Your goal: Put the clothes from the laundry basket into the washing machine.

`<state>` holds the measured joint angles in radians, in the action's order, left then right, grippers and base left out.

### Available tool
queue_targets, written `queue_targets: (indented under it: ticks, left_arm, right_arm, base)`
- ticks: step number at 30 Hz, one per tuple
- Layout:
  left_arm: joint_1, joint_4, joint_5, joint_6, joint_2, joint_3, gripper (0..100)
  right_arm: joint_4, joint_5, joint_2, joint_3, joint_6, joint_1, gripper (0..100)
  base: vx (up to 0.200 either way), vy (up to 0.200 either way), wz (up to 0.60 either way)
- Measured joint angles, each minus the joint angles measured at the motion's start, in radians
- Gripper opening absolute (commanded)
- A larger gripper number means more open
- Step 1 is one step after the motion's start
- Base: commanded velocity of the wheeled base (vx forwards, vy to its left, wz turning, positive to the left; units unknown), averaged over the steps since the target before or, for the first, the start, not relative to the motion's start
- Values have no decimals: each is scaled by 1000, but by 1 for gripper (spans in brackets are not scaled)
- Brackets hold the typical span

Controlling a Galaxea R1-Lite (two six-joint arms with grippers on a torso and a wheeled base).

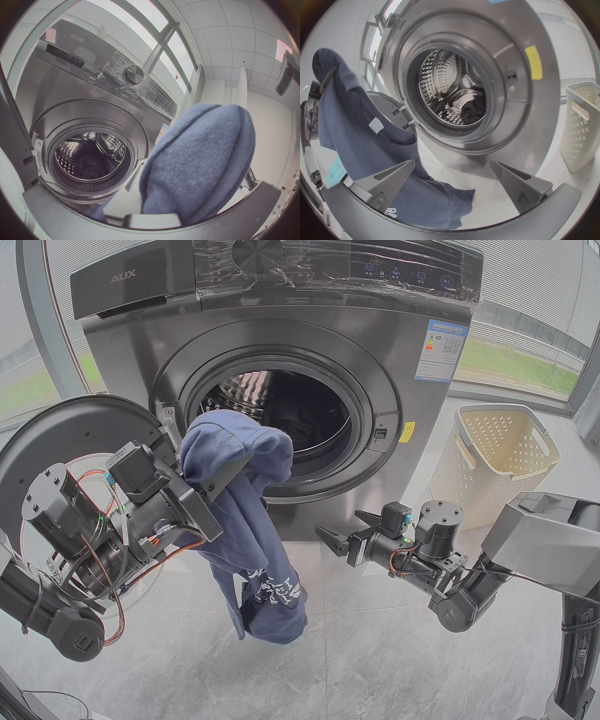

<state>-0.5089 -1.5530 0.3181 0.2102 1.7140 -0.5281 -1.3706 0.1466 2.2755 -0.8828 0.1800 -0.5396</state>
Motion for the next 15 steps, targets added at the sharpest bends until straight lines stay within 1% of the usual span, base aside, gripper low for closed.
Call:
queue_targets:
  ticks: [2,3,5,8,15]
  left_arm:
    - [-1,0,0,0,-5,4,0]
    - [-1,0,0,0,-5,5,0]
    - [0,0,0,0,-4,7,0]
    - [3,0,1,0,-3,6,0]
    - [7,0,1,-1,1,-1,0]
  right_arm:
    - [-12,47,21,-3,1,-1,100]
    - [-17,58,25,-2,2,-2,100]
    - [-35,102,37,10,4,-12,100]
    - [-60,119,47,30,5,-33,100]
    - [-95,121,59,72,3,-112,100]
  base:
    - [0,0,0]
    - [0,0,0]
    - [0,0,0]
    - [0,0,0]
    - [0,0,0]
